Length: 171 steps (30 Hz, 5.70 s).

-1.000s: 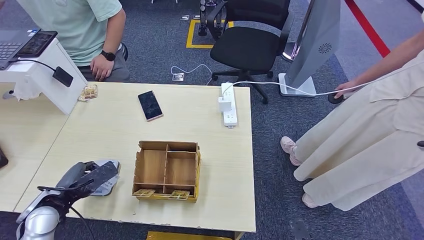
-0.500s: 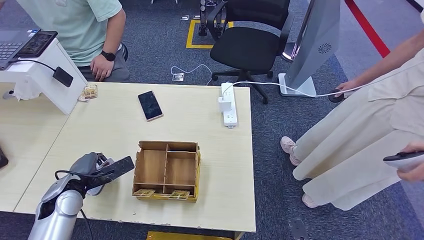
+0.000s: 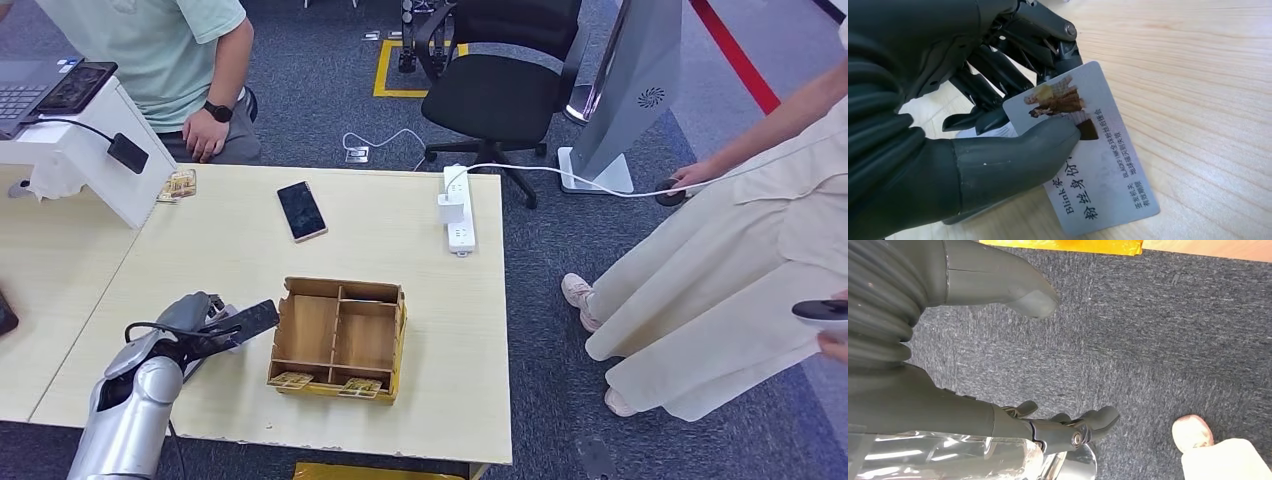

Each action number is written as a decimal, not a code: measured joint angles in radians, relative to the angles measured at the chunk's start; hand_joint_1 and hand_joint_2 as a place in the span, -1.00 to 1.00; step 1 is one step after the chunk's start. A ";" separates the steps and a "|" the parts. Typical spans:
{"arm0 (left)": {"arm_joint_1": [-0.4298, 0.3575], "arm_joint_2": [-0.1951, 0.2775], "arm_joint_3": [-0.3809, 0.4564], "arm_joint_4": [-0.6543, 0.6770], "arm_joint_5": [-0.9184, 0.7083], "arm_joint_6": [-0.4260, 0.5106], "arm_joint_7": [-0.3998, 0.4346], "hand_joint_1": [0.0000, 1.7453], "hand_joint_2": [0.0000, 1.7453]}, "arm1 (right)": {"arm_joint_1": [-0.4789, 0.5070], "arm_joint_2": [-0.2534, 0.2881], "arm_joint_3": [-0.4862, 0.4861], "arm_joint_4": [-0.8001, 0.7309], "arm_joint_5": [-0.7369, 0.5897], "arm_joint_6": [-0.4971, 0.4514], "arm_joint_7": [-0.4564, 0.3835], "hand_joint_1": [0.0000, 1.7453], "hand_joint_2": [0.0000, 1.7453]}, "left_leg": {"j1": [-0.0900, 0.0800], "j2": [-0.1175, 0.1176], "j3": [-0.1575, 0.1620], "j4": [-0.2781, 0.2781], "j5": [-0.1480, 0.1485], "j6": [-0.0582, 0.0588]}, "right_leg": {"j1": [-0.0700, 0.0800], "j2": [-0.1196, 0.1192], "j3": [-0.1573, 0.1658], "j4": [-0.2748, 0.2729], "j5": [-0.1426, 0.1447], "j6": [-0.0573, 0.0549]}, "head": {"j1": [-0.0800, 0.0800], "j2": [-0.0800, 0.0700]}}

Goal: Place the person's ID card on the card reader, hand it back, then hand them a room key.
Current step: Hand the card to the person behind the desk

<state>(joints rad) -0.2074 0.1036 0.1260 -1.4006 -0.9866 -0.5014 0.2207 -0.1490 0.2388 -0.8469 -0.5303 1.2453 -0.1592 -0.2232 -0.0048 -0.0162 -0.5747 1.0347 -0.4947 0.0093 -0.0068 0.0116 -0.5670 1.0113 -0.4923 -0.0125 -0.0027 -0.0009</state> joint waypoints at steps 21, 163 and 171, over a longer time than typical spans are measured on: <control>0.046 0.047 0.027 -0.048 0.268 -0.009 0.000 1.00 1.00 | 0.002 -0.009 0.003 0.004 -0.029 -0.013 -0.017 -1.00 1.00 | 0.000 0.000 0.000 0.000 0.000 0.000 | 0.000 0.000 0.000 0.000 0.000 0.000 | 0.000 0.000; -0.373 -0.259 0.354 -0.004 -0.433 0.587 -0.192 1.00 1.00 | 0.111 0.098 -0.091 -0.230 0.093 0.077 -0.031 -1.00 1.00 | 0.000 0.000 -0.002 0.000 0.000 0.000 | 0.000 0.000 -0.002 0.000 0.000 0.000 | 0.000 0.000; -0.375 -0.269 0.354 -0.015 -0.433 0.585 -0.193 1.00 1.00 | 0.112 0.099 -0.096 -0.230 0.096 0.077 -0.031 -1.00 1.00 | 0.000 0.000 -0.002 0.000 0.000 0.000 | 0.000 0.000 -0.002 0.000 0.000 0.000 | 0.000 0.000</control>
<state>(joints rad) -0.5827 -0.1657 0.4803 -1.4158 -1.4199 0.0834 0.0274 -0.0370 0.3376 -0.9431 -0.7599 1.3415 -0.0823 -0.2541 -0.0047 -0.0161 -0.5764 1.0351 -0.4948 0.0096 -0.0067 0.0121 -0.5689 1.0116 -0.4924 -0.0124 -0.0029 -0.0009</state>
